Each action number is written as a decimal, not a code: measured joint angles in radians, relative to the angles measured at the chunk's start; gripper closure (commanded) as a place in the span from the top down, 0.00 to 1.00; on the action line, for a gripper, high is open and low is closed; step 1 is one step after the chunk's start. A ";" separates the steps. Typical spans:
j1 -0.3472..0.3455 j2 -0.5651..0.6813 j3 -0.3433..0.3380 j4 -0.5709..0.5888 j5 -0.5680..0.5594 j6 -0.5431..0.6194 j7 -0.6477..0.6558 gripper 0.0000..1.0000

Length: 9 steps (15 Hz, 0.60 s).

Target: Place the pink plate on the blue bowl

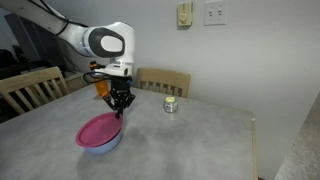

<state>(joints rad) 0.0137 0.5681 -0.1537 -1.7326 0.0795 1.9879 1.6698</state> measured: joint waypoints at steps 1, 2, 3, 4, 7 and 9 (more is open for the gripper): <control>0.000 0.004 0.001 0.001 0.001 0.003 -0.002 0.36; 0.000 0.011 0.003 0.003 0.003 0.008 -0.004 0.36; 0.000 0.018 0.005 0.005 0.005 0.012 -0.006 0.43; 0.000 0.025 0.006 0.005 0.008 0.017 -0.007 0.51; 0.000 0.038 0.011 0.006 0.015 0.032 -0.009 0.71; 0.002 0.042 0.016 0.006 0.016 0.045 -0.009 0.85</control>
<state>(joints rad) 0.0153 0.6104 -0.1378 -1.7262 0.0953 2.0334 1.6611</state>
